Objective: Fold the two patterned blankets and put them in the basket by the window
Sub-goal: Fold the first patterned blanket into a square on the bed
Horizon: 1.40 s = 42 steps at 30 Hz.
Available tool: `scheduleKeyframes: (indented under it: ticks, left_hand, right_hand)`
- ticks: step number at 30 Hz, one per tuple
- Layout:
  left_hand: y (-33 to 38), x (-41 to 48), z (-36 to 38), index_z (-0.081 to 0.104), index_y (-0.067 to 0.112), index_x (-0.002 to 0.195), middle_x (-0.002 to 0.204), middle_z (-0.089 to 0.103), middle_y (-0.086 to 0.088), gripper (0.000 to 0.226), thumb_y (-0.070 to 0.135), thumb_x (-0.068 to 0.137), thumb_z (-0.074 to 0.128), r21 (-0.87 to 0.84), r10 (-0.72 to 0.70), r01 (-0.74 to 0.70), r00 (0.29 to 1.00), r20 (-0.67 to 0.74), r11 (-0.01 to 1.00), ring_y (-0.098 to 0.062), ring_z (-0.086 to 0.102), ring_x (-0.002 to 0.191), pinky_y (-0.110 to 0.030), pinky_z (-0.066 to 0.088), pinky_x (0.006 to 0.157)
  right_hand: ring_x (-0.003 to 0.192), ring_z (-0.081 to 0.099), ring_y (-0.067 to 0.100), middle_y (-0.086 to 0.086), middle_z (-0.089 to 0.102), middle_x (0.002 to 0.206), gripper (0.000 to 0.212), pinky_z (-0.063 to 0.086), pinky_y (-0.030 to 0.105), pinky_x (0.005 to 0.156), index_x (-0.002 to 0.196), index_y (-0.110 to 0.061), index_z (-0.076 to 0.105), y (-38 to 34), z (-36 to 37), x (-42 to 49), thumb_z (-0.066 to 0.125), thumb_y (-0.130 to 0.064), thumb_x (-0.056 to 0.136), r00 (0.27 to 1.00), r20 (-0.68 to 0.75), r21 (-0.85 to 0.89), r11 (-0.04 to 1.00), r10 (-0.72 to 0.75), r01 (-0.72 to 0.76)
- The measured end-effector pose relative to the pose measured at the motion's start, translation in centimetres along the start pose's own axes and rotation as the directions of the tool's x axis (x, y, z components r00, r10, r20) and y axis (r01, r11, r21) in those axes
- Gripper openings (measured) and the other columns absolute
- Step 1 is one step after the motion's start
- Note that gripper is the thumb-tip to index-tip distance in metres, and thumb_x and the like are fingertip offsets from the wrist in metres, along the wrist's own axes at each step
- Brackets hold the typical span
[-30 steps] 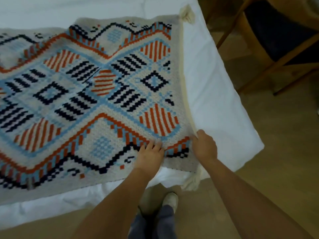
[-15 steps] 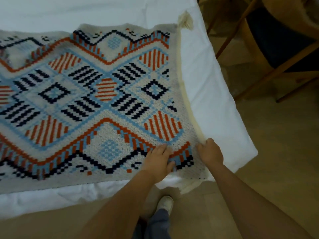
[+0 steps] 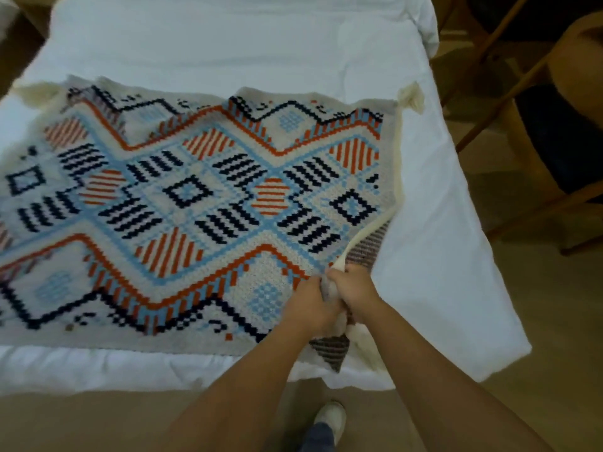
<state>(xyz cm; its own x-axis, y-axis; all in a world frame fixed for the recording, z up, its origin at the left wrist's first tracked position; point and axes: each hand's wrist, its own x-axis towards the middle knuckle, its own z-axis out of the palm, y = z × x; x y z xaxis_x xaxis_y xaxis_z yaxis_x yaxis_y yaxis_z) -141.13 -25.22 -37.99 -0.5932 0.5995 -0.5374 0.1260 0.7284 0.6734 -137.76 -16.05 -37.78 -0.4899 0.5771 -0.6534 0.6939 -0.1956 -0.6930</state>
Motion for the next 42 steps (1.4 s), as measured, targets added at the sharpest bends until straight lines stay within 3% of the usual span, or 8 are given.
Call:
scheduleKeyframes:
  ticks: [7,11,15,20,30,35,39,42]
  left_hand:
    - [-7.5,-0.8,-9.6,0.047,0.011,0.115,0.107,0.059,-0.009,0.032,0.033,0.091,0.045,-0.046,-0.142,0.136,0.976,-0.167,0.99,-0.018,0.05,0.078,-0.028,0.038,0.064]
    - [-12.5,-1.9,-15.6,0.047,0.01,0.113,0.107,0.057,-0.009,0.025,0.022,0.091,0.045,0.02,-0.109,0.114,0.977,-0.184,0.993,-0.019,0.051,0.079,-0.028,0.037,0.063]
    - [-18.5,-3.3,-22.7,0.047,0.013,0.116,0.1,0.06,-0.007,0.033,0.032,0.089,0.048,-0.119,-0.147,0.121,0.958,-0.246,0.985,-0.021,0.057,0.08,-0.032,0.046,0.065]
    - [-26.9,-5.1,-31.0,0.045,0.016,0.091,0.084,0.058,-0.006,0.006,0.016,0.086,0.048,-0.164,-0.282,0.236,0.877,-0.388,0.958,-0.02,0.054,0.067,-0.03,0.04,0.052]
    - [-41.1,-6.9,-45.2,0.042,0.015,0.065,0.064,0.046,-0.001,0.027,0.014,0.092,0.039,-0.09,-0.398,0.415,0.756,-0.519,0.905,-0.016,0.043,0.057,-0.029,0.031,0.049]
    - [-46.7,-8.4,-50.5,0.042,0.016,0.073,0.067,0.048,0.001,0.027,0.027,0.096,0.036,0.052,-0.319,0.377,0.841,-0.436,0.925,-0.019,0.048,0.064,-0.03,0.035,0.054]
    - [-51.4,-10.4,-53.4,0.048,0.017,0.088,0.084,0.061,-0.006,0.024,0.032,0.098,0.034,0.14,-0.282,0.354,0.884,-0.373,0.925,-0.024,0.057,0.074,-0.035,0.044,0.064]
    - [-55.0,-11.2,-55.6,0.048,0.019,0.083,0.075,0.055,0.002,0.028,0.035,0.099,0.032,0.19,-0.267,0.348,0.897,-0.353,0.918,-0.02,0.053,0.069,-0.031,0.038,0.056]
  right_hand:
    - [0.074,0.054,0.028,0.018,0.054,0.075,0.029,0.047,0.04,0.069,0.067,-0.009,0.051,-5.9,12.0,-2.6,0.052,-0.022,0.093,0.984,0.174,-0.093,0.994,-0.035,0.052]
    - [0.062,0.043,0.025,0.013,0.043,0.059,0.034,0.041,0.035,0.063,0.062,-0.006,0.043,-8.9,20.0,-3.9,0.048,-0.017,0.094,0.98,0.197,-0.11,0.993,-0.027,0.05]
    - [0.073,0.051,0.029,0.018,0.053,0.083,0.019,0.045,0.041,0.065,0.086,-0.007,0.055,-12.6,28.9,-4.7,0.048,-0.021,0.097,0.965,0.262,-0.104,0.993,-0.028,0.057]
    - [0.086,0.06,0.027,0.015,0.06,0.101,0.012,0.054,0.034,0.063,0.101,-0.007,0.055,-16.2,40.7,-5.9,0.05,-0.016,0.096,0.946,0.321,-0.053,0.997,-0.045,0.065]
    - [0.056,0.06,0.016,0.008,0.061,0.073,0.014,0.054,0.029,0.052,0.107,-0.008,0.053,-20.8,58.7,-5.0,0.048,-0.016,0.096,0.906,0.421,-0.205,0.966,-0.056,0.155]
    - [0.05,0.058,0.015,0.008,0.06,0.074,0.012,0.052,0.03,0.048,0.093,-0.007,0.052,-21.9,66.6,-4.9,0.046,-0.018,0.094,0.892,0.448,-0.321,0.921,-0.055,0.219]
    - [0.048,0.058,0.015,0.006,0.059,0.071,0.029,0.046,0.024,0.038,0.116,-0.003,0.052,-22.2,72.2,-6.2,0.045,-0.021,0.095,0.882,0.471,-0.44,0.872,0.022,0.213]
    - [0.047,0.058,0.018,0.009,0.061,0.062,0.025,0.054,0.033,0.051,0.084,0.0,0.057,-22.0,76.1,-7.0,0.045,-0.019,0.094,0.892,0.452,-0.506,0.832,0.029,0.229]
